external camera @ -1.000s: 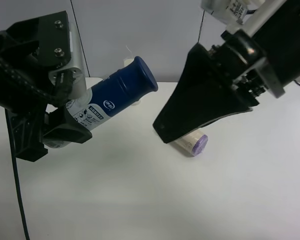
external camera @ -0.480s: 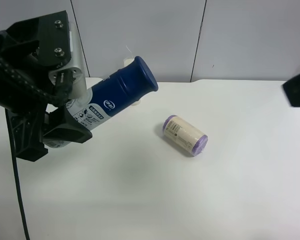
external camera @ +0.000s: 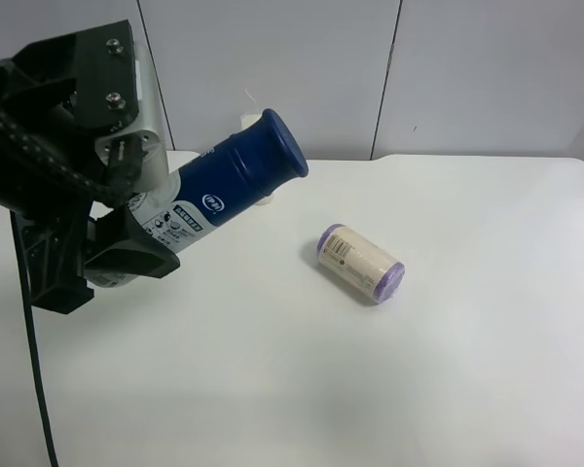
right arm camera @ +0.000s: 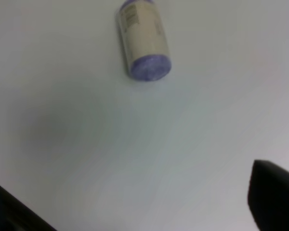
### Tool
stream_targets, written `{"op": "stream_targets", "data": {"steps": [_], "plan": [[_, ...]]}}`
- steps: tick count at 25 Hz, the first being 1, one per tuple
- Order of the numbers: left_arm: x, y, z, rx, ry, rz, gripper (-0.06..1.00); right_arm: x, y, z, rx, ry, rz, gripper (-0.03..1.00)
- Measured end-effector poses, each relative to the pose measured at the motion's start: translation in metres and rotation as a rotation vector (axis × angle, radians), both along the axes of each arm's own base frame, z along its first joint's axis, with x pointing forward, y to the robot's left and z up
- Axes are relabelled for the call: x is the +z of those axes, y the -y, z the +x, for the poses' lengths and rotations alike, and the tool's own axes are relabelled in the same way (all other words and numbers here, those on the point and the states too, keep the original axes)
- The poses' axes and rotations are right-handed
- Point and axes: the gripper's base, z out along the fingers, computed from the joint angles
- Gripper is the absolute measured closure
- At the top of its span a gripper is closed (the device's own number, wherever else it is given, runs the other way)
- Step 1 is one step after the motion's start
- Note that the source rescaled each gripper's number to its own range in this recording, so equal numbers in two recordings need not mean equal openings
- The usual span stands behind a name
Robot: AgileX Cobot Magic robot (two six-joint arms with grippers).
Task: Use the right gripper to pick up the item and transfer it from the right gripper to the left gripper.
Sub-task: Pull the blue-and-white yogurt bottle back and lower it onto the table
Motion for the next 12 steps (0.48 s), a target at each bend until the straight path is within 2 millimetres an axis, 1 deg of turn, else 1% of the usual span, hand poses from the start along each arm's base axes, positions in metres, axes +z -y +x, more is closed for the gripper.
{"op": "stream_targets", "data": {"steps": [2,8,9,12], "plan": [[0.000,0.000,0.000,0.000,0.000,0.000,0.93,-0.015,0.004,-0.006,-0.007,0.037,0.034,-0.03],[0.000,0.000,0.000,0.000,0.000,0.000,0.93,-0.045,0.011,-0.017,-0.012,0.107,0.088,-0.03],[0.000,0.000,0.000,0.000,0.000,0.000,0.93,-0.048,0.011,-0.017,-0.012,0.111,0.092,-0.03],[0.000,0.000,0.000,0.000,0.001,-0.001,0.93,-0.049,0.011,-0.017,-0.019,0.122,0.109,-0.03]]}}
